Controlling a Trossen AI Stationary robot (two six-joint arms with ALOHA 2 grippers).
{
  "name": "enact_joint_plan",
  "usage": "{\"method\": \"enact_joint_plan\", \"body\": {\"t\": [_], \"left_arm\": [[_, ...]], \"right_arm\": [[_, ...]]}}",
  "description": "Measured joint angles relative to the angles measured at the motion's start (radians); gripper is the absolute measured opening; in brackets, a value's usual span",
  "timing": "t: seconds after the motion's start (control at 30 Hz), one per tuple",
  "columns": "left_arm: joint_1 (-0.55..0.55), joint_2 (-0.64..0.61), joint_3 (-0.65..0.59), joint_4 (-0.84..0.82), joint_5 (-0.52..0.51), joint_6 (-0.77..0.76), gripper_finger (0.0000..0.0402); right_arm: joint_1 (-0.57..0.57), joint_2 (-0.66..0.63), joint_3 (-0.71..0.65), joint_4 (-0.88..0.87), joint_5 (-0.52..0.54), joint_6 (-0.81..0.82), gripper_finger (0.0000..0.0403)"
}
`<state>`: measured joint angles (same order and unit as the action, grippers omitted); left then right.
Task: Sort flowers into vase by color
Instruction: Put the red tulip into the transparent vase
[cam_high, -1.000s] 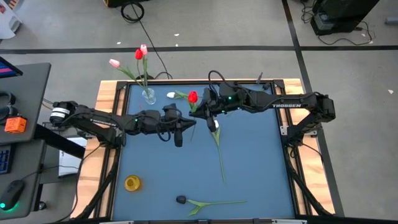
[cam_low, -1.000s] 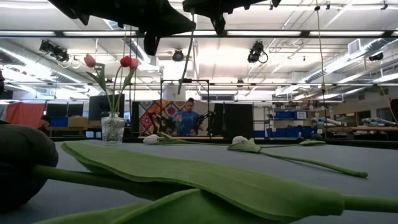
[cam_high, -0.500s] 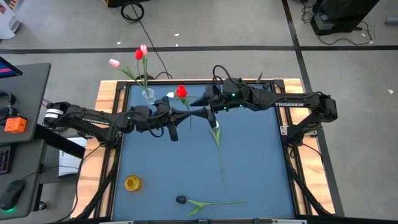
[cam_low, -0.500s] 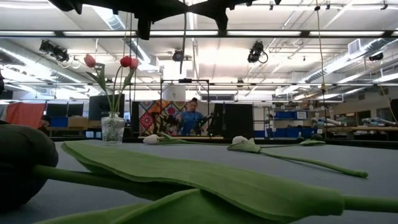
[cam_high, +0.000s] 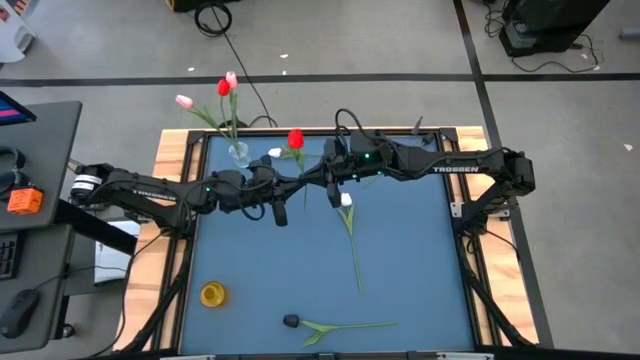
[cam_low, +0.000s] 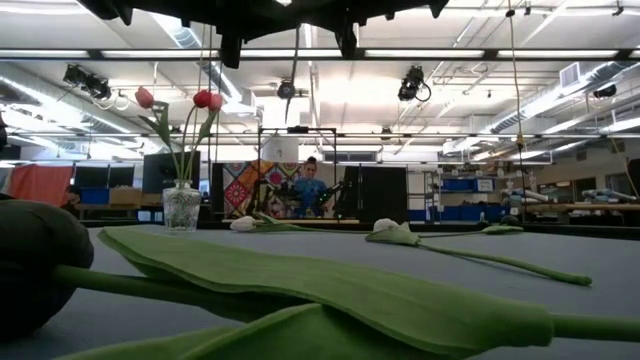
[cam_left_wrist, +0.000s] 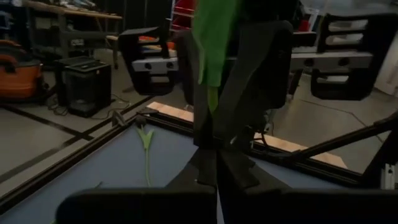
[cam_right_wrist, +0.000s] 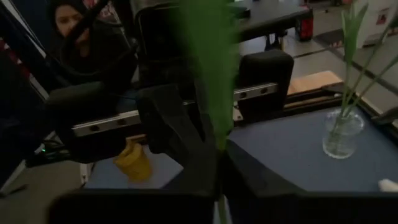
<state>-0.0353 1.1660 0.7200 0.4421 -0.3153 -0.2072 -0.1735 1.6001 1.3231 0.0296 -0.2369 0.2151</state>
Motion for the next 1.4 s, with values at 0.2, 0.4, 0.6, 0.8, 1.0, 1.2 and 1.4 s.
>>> {"method": "enact_joint_plan", "body": {"t": [0.2,0.4,0.6,0.8,1.0,1.2,1.4], "left_arm": [[0.0,-0.002,0.001,-0.011,-0.016,-0.012,0.0015],[-0.001,-0.019,0.002,-0.059,-0.084,-0.066,0.0078],[-0.001,-0.129,0.002,-0.275,-0.143,-0.124,0.014],[-0.001,-0.278,0.002,-0.484,-0.157,-0.216,0.0166],[-0.001,-0.375,0.002,-0.648,-0.163,-0.221,0.0167],[-0.001,-0.412,0.002,-0.761,-0.21,-0.207,0.0167],[0.003,-0.44,0.002,-0.897,-0.322,-0.267,0.0167]], "right_arm": [[-0.003,-0.002,0.0,0.003,0.019,-0.015,0.0009],[-0.013,0.001,0.077,-0.057,0.041,-0.078,0.0007],[-0.029,0.002,0.106,-0.073,0.075,-0.081,0.0007],[-0.031,0.002,0.111,-0.107,0.144,-0.098,0.0007],[-0.046,0.052,0.112,-0.019,0.162,-0.082,0.0007],[-0.076,0.119,0.112,0.057,0.162,-0.039,0.0007],[-0.098,0.212,0.164,0.075,0.134,-0.039,0.0007]]}}
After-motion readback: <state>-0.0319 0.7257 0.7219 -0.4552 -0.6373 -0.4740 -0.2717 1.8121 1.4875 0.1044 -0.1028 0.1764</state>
